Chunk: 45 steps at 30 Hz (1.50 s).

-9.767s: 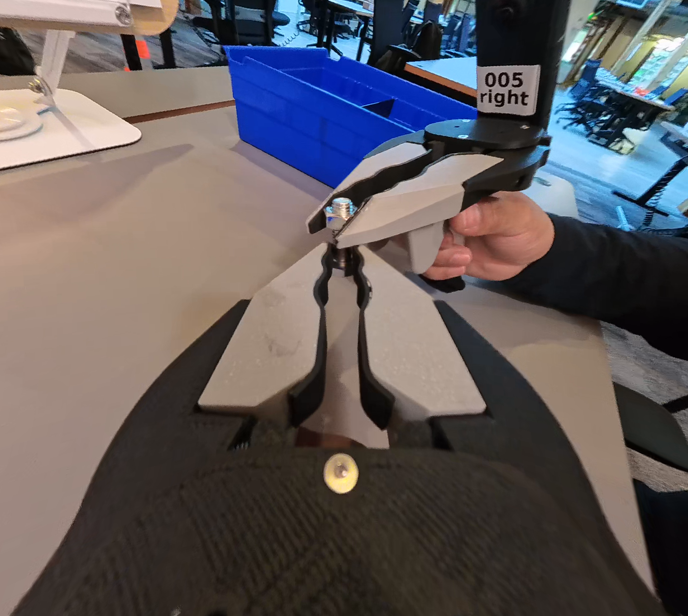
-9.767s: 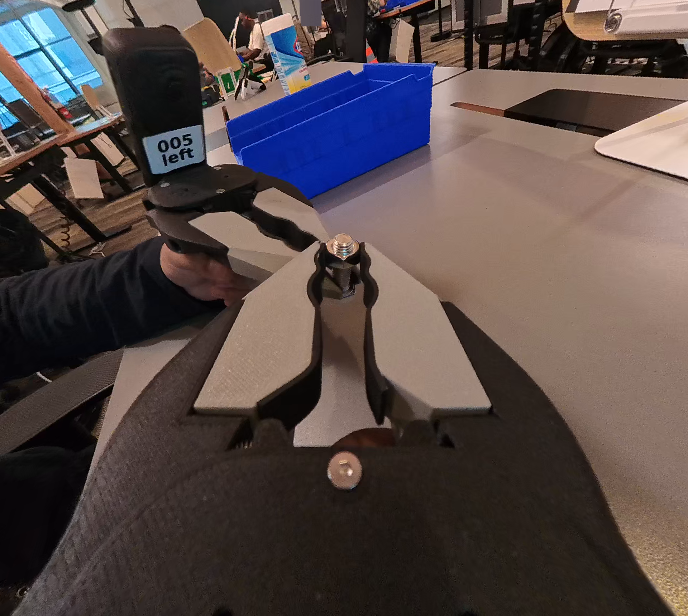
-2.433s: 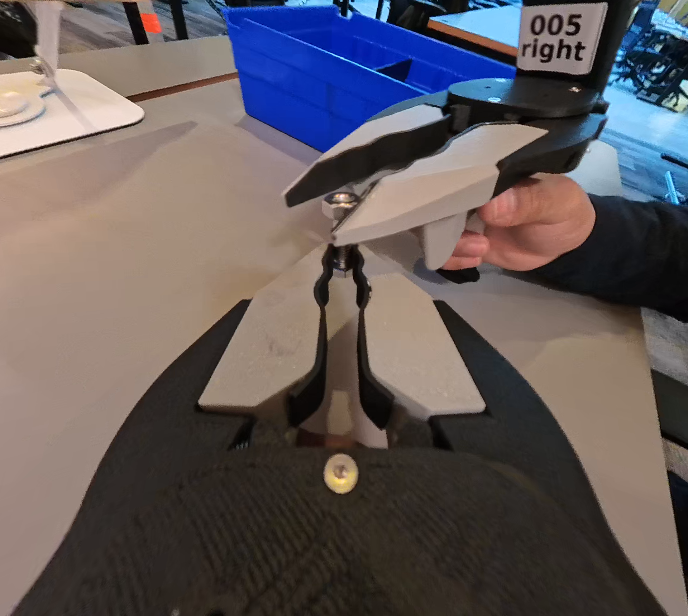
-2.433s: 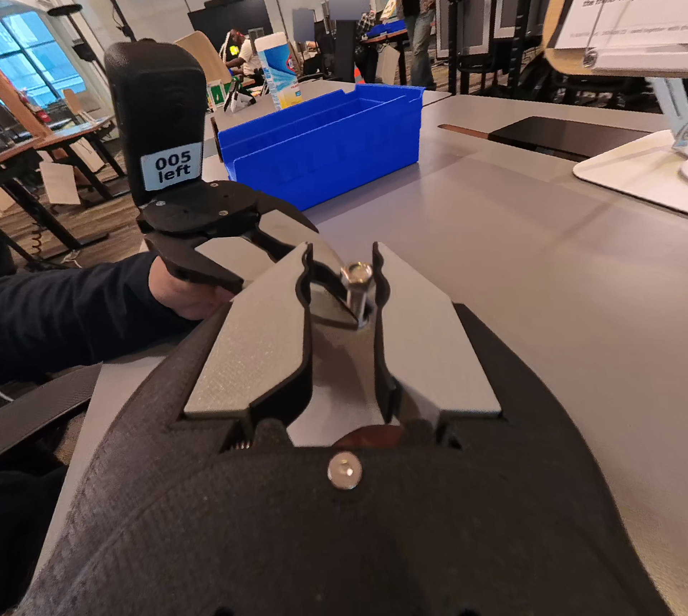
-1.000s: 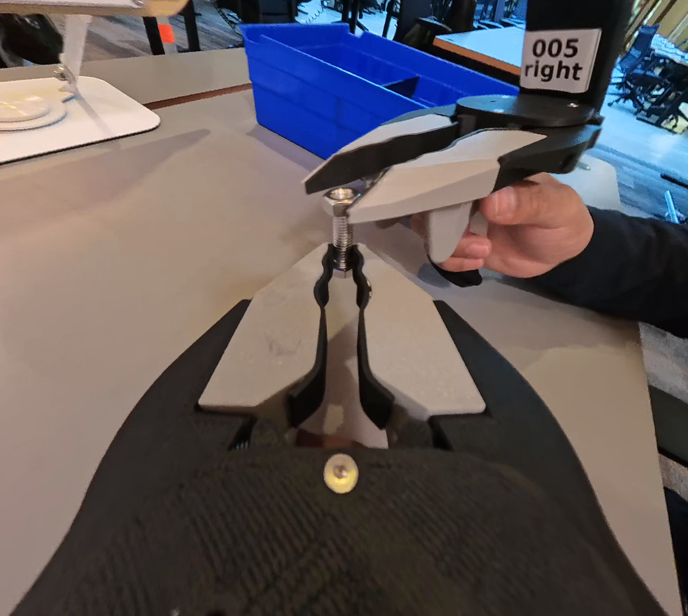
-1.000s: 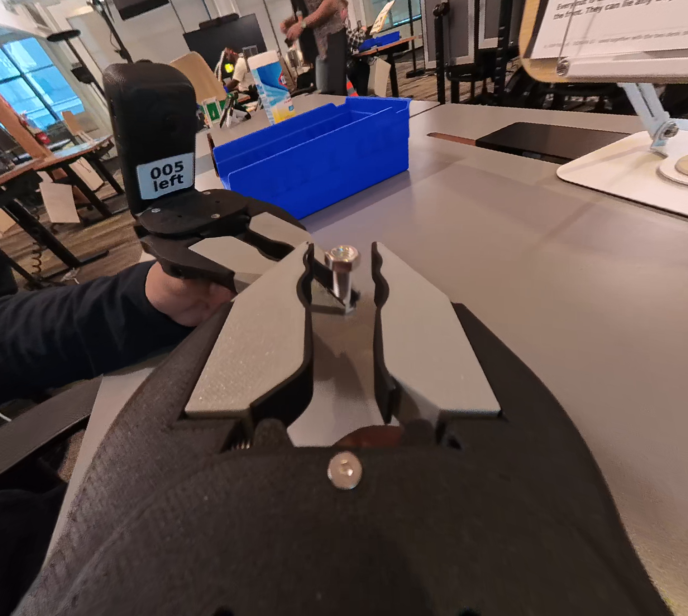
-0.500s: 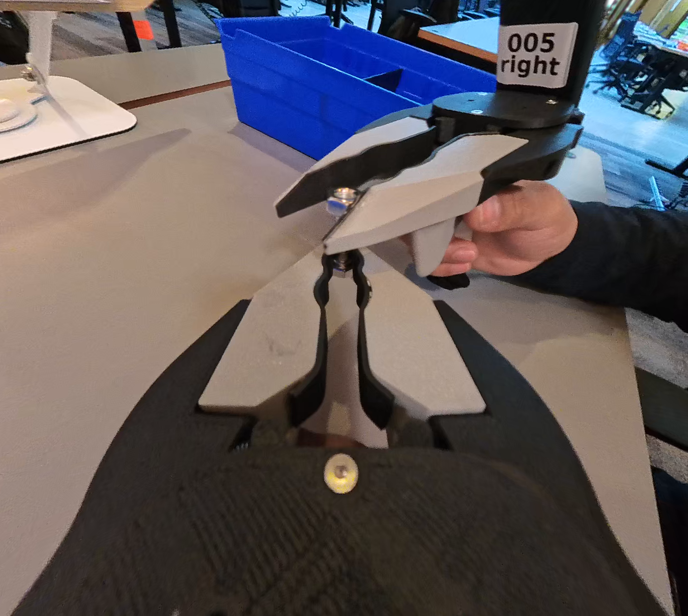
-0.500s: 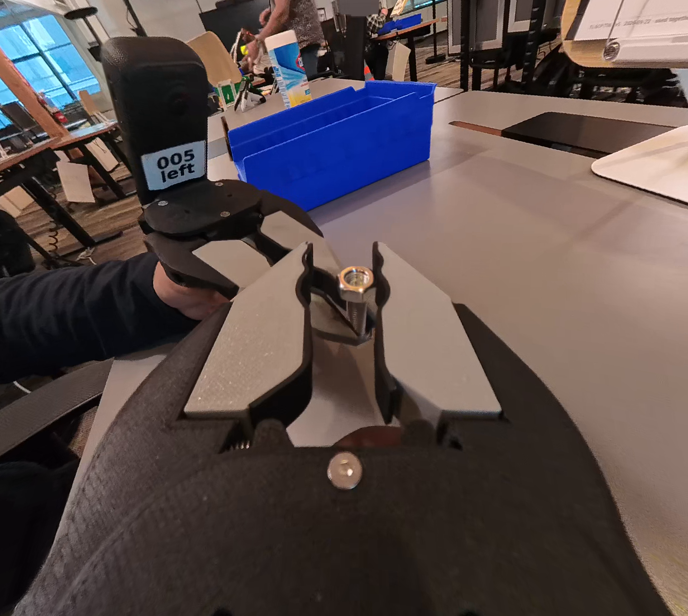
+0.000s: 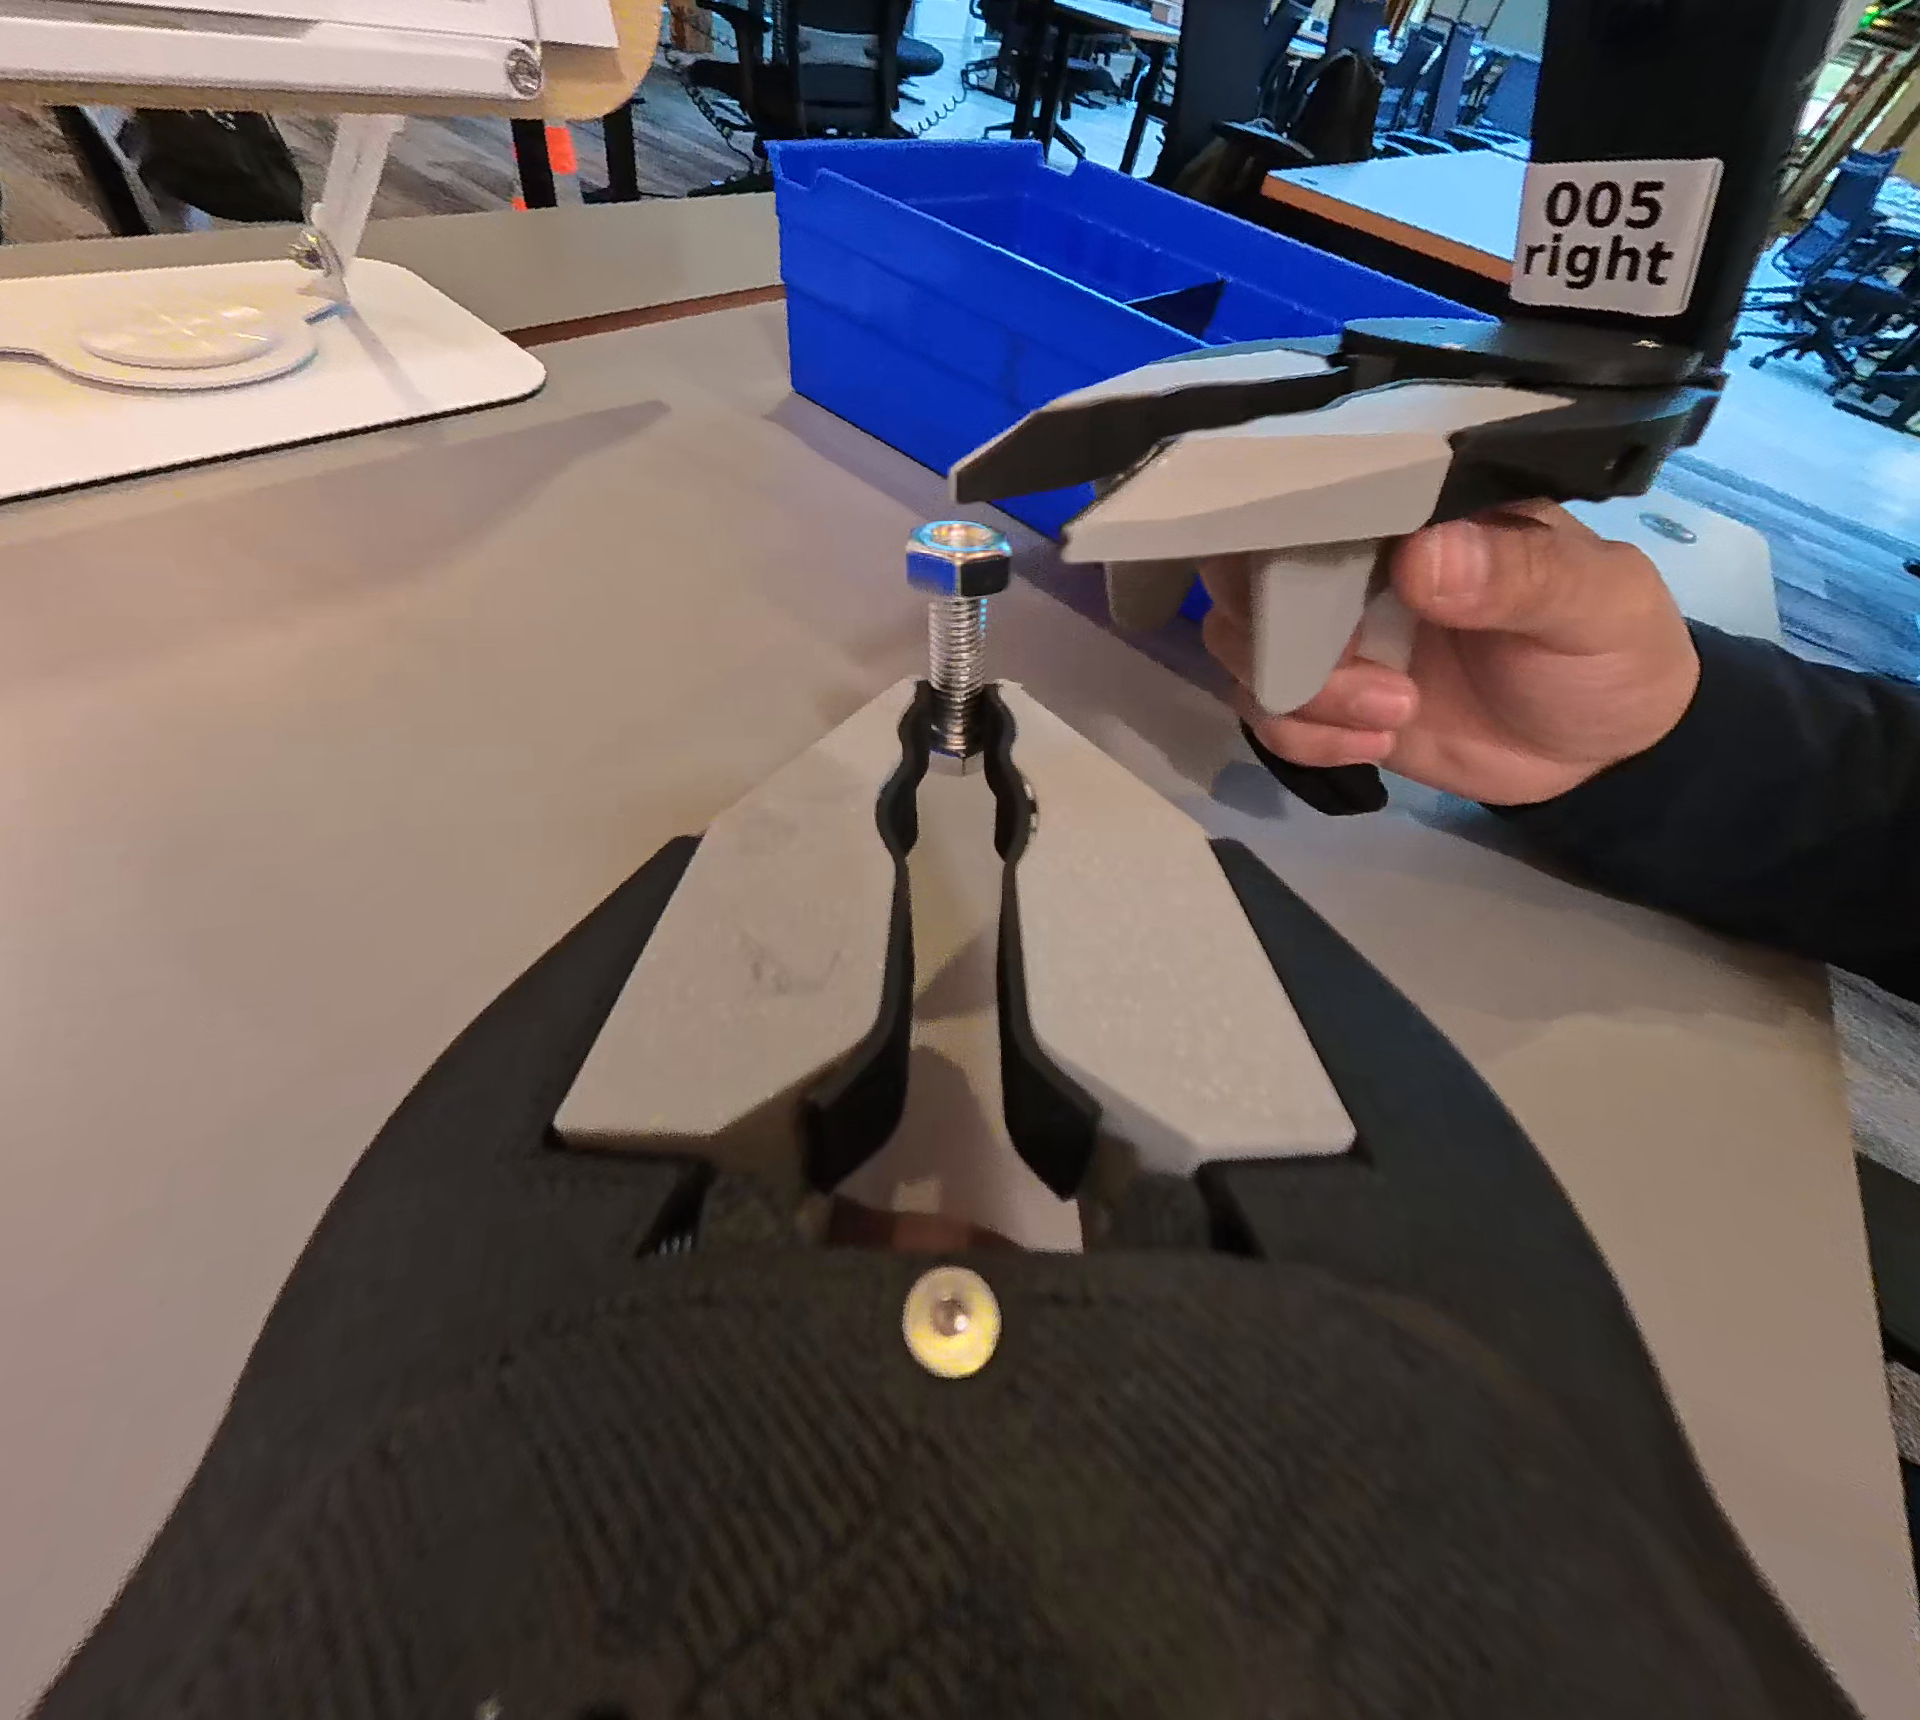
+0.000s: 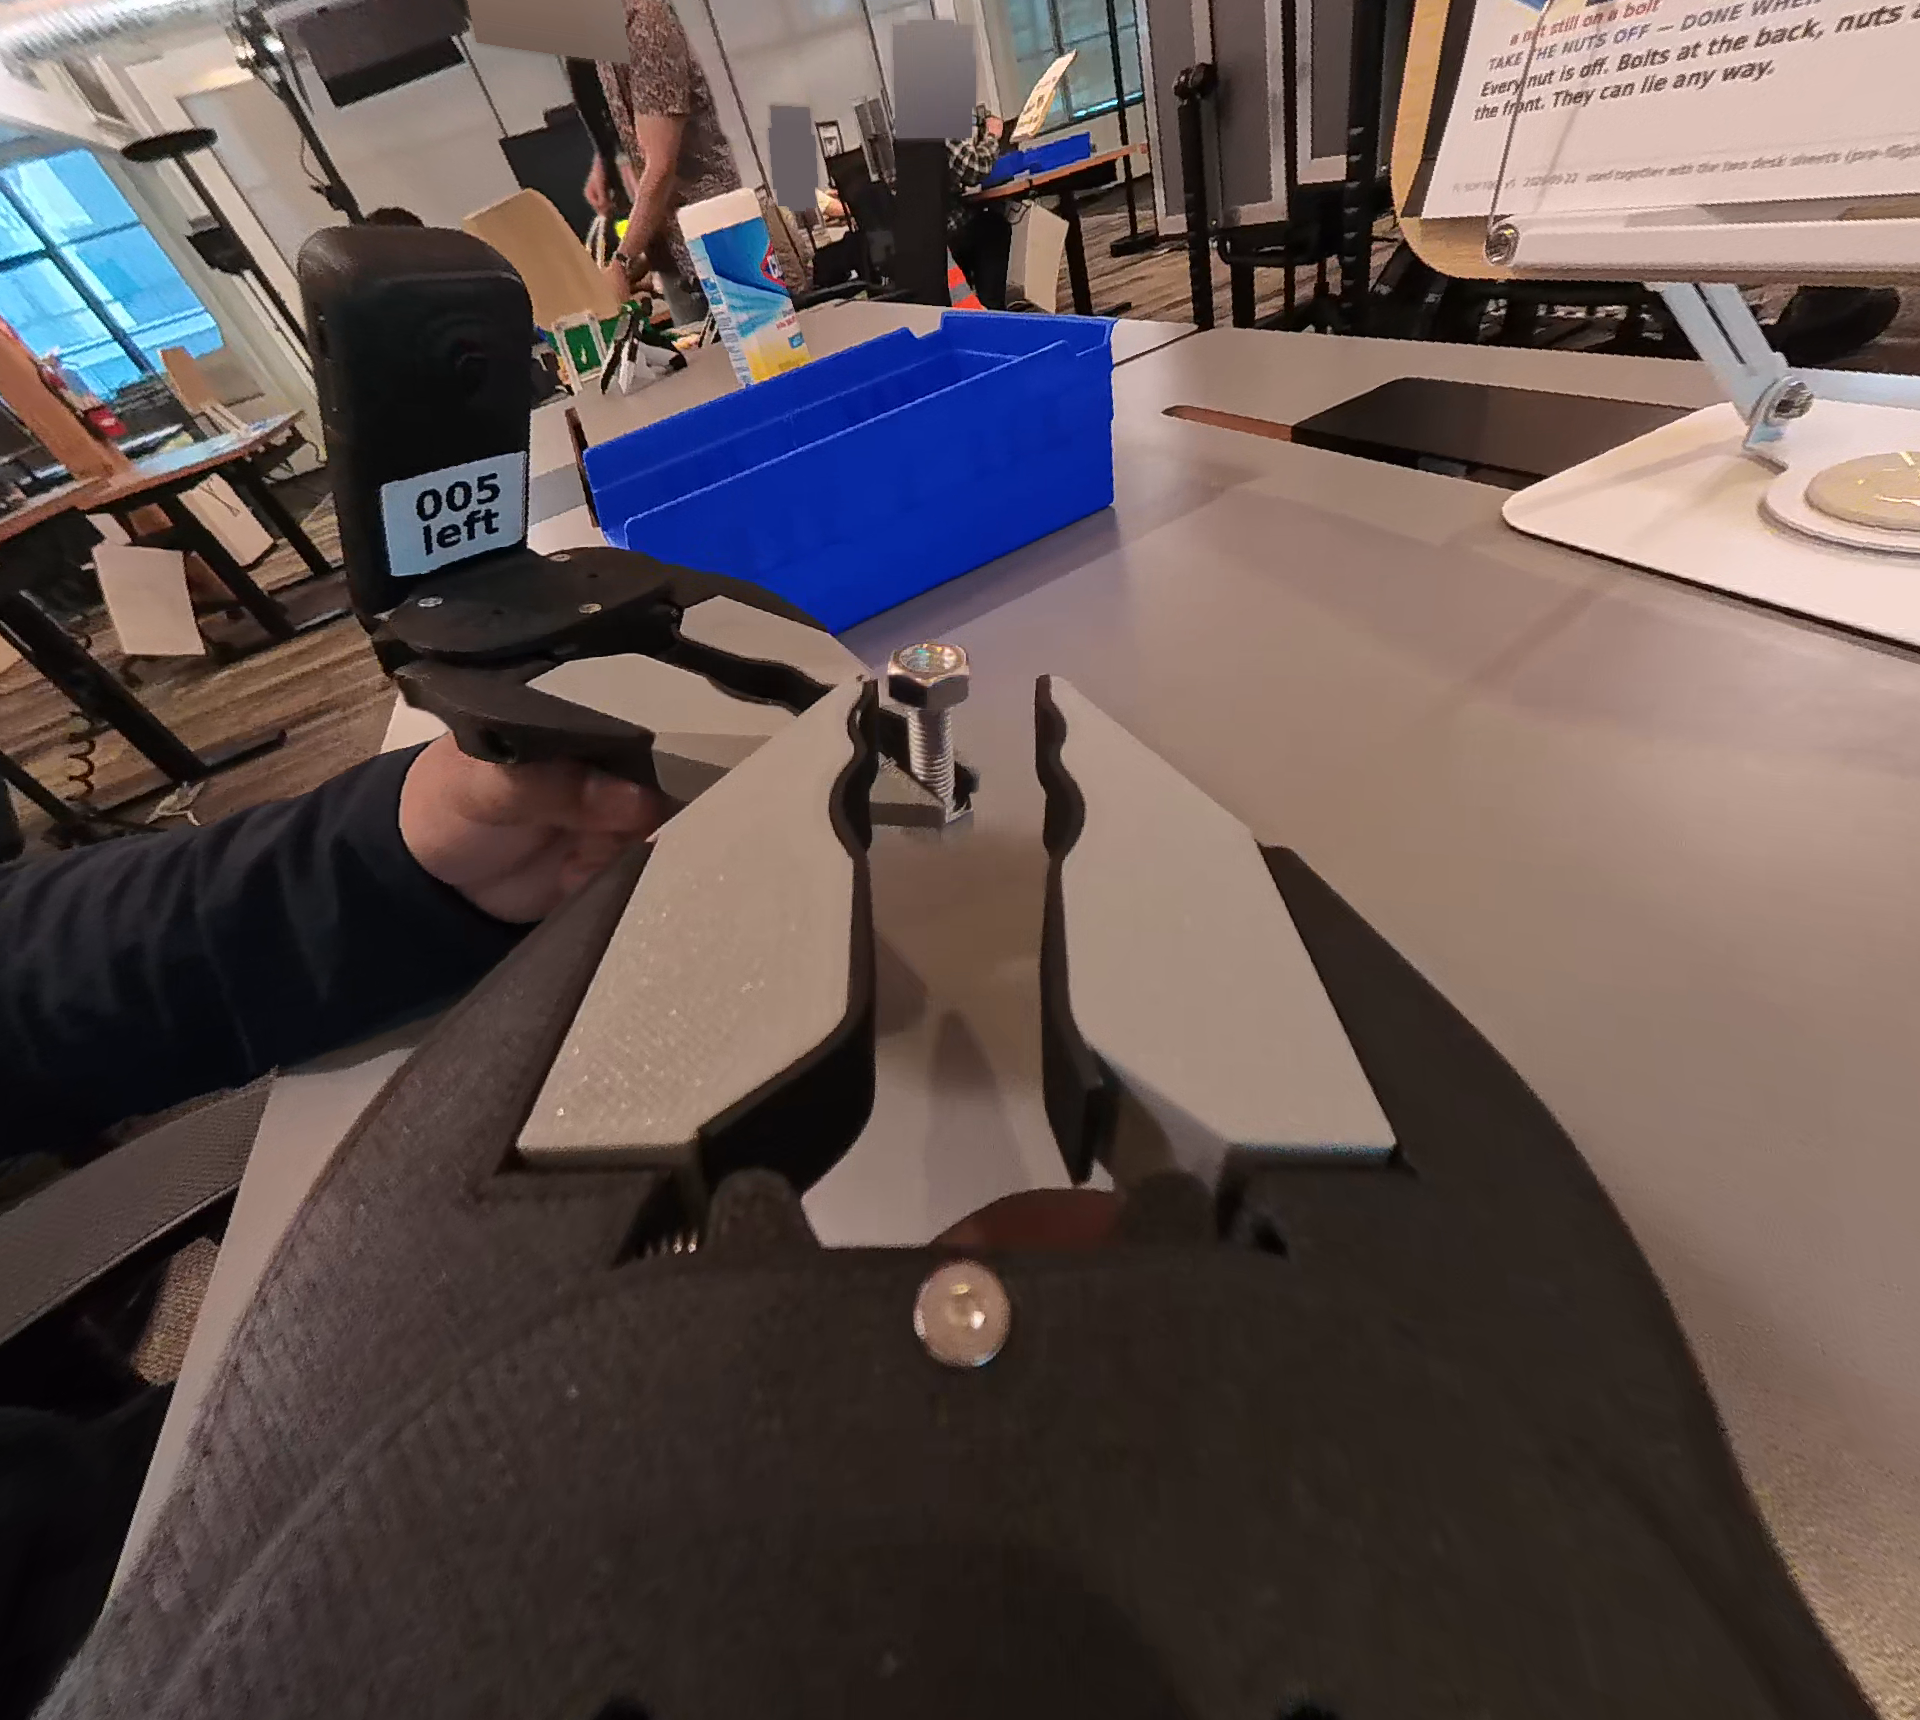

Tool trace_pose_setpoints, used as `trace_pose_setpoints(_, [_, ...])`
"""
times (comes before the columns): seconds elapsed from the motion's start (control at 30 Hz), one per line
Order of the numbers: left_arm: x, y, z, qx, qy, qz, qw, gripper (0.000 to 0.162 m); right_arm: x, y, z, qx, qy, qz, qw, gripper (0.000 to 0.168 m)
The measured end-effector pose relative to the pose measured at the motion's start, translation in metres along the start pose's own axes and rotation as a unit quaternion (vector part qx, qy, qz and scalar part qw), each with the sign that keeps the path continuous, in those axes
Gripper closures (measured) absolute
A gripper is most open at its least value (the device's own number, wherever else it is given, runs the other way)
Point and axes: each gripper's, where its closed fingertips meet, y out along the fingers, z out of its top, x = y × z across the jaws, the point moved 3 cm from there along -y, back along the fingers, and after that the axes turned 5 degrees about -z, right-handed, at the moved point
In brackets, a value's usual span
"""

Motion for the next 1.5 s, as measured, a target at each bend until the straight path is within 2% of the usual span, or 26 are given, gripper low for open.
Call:
trace_pose_setpoints(0.53, [0.013,0.008,-0.006,-0.016,0.014,-0.024,0.999,0.155,-0.015,0.01,-0.011,-0.022,-0.02,0.016,0.999,0.143])
trace_pose_setpoints(0.63, [0.014,0.008,-0.007,-0.017,0.012,-0.027,0.999,0.155,-0.012,0.009,-0.012,-0.024,-0.028,0.004,0.999,0.154])
trace_pose_setpoints(0.73, [0.015,0.008,-0.006,-0.016,0.013,-0.031,0.999,0.155,-0.011,0.008,-0.011,-0.025,-0.028,0.004,0.999,0.154])
trace_pose_setpoints(0.93, [0.019,0.012,-0.014,-0.038,0.012,-0.046,0.998,0.155,-0.007,0.002,0.001,0.003,-0.031,-0.01,0.999,0.154])
trace_pose_setpoints(1.1, [0.014,0.011,-0.012,-0.031,0.013,-0.028,0.999,0.155,-0.006,-0.01,0.018,0.032,-0.045,-0.022,0.998,0.154])
trace_pose_setpoints(1.3, [0.006,0.008,-0.01,-0.022,-0.003,-0.013,1.0,0.155,-0.014,-0.041,0.059,0.076,-0.149,-0.058,0.984,0.153])
trace_pose_setpoints(1.4, [0.004,0.008,-0.01,-0.024,-0.006,-0.01,1.0,0.155,0.004,-0.074,0.086,0.091,-0.198,-0.122,0.968,0.154])
trace_pose_setpoints(1.5, [0.004,0.008,-0.011,-0.026,-0.007,-0.008,1.0,0.155,0.042,-0.11,0.097,0.044,-0.251,-0.221,0.941,0.153])
